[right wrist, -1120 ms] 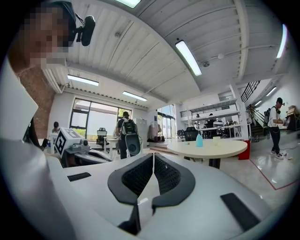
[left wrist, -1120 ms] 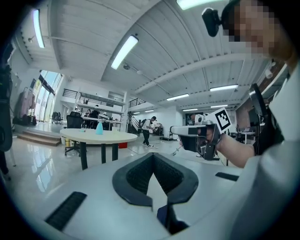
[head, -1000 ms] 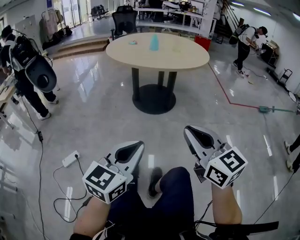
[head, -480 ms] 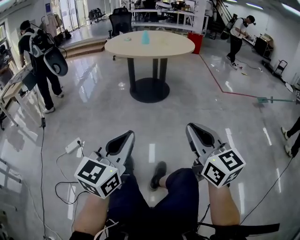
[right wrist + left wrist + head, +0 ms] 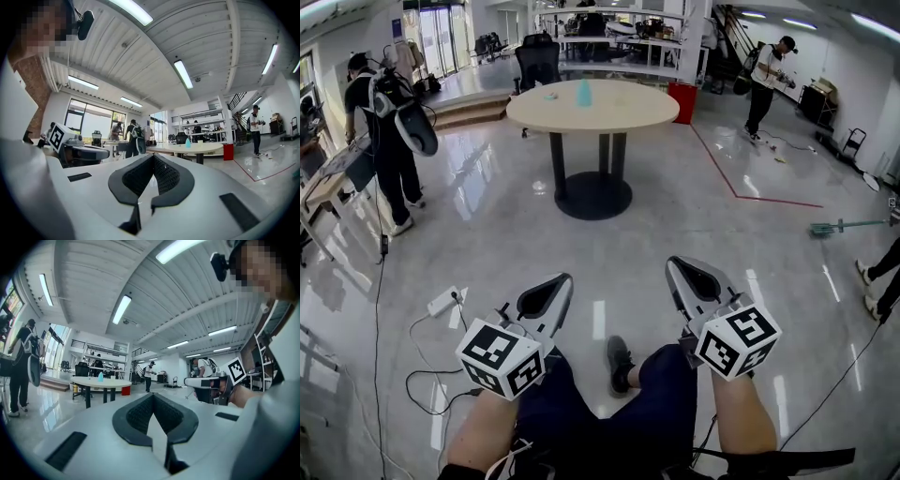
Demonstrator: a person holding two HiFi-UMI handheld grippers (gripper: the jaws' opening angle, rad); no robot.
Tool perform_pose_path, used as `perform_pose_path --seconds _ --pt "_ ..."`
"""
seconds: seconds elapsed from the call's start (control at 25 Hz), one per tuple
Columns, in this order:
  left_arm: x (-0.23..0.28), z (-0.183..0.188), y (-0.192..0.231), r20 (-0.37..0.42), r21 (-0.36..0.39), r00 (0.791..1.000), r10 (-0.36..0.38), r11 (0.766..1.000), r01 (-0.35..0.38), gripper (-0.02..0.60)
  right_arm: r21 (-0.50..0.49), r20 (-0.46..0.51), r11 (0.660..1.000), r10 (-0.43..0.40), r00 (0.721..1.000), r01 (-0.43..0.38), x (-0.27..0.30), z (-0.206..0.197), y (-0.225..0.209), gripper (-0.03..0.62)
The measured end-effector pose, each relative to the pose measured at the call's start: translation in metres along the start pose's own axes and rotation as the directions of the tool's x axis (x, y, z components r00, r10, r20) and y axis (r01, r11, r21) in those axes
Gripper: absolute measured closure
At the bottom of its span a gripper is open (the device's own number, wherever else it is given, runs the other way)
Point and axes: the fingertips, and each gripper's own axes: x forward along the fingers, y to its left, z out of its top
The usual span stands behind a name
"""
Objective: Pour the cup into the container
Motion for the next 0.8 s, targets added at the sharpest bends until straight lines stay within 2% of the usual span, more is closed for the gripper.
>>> perform_pose_path --seconds 0.4,0.8 --pt "0.006 -0.003 0.024 0.008 -0.014 1.0 0.026 1.0 -0.026 0.583 -0.005 0.0 1.0 -0.012 1.0 0.012 0.015 -0.007 -0.006 0.589" --pt "-0.004 0.002 0.025 0.011 -0.012 0.999 0.038 0.999 -0.038 0.583 -0.005 0.006 1.0 -0.016 1.0 0.016 0.01 -0.001 -0.003 0.589"
